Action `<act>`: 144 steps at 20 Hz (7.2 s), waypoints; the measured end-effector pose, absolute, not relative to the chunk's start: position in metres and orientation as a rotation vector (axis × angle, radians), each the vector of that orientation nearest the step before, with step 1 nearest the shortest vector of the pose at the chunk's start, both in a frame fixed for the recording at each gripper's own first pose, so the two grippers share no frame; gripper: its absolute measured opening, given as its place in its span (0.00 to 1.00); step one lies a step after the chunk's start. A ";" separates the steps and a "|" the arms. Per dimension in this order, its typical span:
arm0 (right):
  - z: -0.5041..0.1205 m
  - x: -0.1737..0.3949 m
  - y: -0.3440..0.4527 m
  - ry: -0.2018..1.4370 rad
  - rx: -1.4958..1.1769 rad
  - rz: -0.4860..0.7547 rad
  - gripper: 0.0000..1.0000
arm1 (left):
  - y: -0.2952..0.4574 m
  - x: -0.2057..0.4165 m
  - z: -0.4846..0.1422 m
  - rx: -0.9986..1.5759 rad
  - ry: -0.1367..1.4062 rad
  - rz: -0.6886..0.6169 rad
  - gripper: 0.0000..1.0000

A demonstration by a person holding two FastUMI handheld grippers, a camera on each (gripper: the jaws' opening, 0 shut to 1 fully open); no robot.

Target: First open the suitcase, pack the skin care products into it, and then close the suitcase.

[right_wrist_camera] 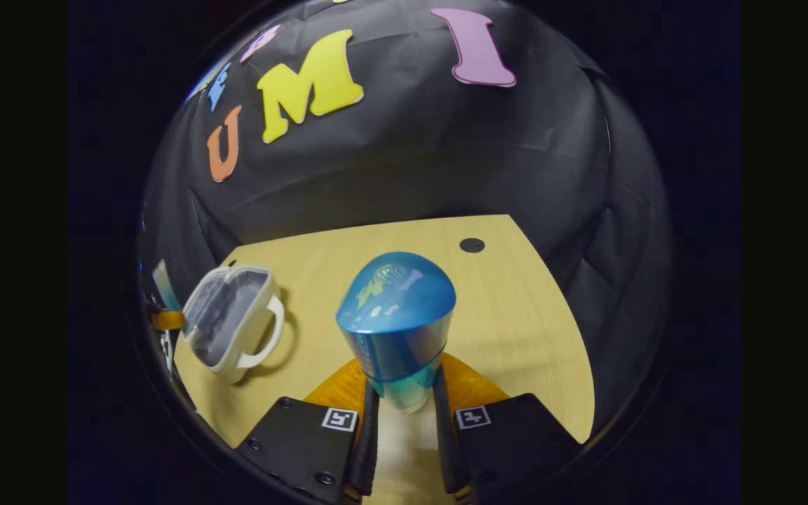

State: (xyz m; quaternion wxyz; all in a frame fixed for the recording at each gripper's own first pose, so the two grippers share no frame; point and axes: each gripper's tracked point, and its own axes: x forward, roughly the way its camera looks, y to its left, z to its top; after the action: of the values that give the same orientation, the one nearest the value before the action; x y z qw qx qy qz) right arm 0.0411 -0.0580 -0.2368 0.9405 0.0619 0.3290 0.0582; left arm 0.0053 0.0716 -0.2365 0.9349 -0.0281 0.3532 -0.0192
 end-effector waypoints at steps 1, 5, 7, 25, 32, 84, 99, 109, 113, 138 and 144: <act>-0.224 0.032 -0.052 0.663 0.121 0.135 0.34 | 0.077 0.010 -0.246 -0.045 0.735 -0.047 0.33; -0.182 0.000 -0.028 0.654 0.153 0.177 0.34 | 0.096 0.025 -0.289 -0.017 0.810 -0.036 0.33; -0.164 -0.015 -0.021 0.642 0.154 0.184 0.34 | 0.107 0.029 -0.312 -0.019 0.871 -0.004 0.33; -0.131 -0.032 0.001 0.624 0.111 0.241 0.34 | 0.124 0.046 -0.356 0.081 1.049 0.129 0.42; -0.137 -0.031 0.054 0.661 0.088 0.352 0.34 | 0.102 0.049 -0.348 0.010 1.001 0.087 0.77; -0.345 0.081 0.319 1.084 -0.017 0.165 0.39 | 0.248 -0.087 -0.143 -0.236 0.458 0.235 0.96; -0.248 0.051 0.308 0.802 -0.137 0.377 0.73 | 0.275 -0.085 -0.145 -0.200 0.446 0.232 0.96; -0.162 0.025 0.306 0.616 -0.180 0.552 0.81 | 0.351 -0.082 -0.184 -0.293 0.441 0.251 0.97; -0.151 0.028 0.287 0.602 -0.211 0.510 0.79 | 0.380 -0.064 -0.214 -0.383 0.455 0.210 0.98; -0.127 0.031 0.261 0.601 -0.236 0.464 0.81 | 0.431 0.082 -0.335 -1.136 0.574 0.237 0.27; -0.115 0.028 0.245 0.566 -0.162 0.450 0.81 | 0.428 0.083 -0.280 -1.106 0.518 0.227 0.04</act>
State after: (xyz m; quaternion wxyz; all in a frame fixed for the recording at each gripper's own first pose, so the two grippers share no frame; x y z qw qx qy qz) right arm 0.0283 0.2455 -0.1153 0.9322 -0.0793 0.2765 0.2197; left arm 0.0832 0.4277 -0.2799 0.8133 -0.5180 0.2425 0.1063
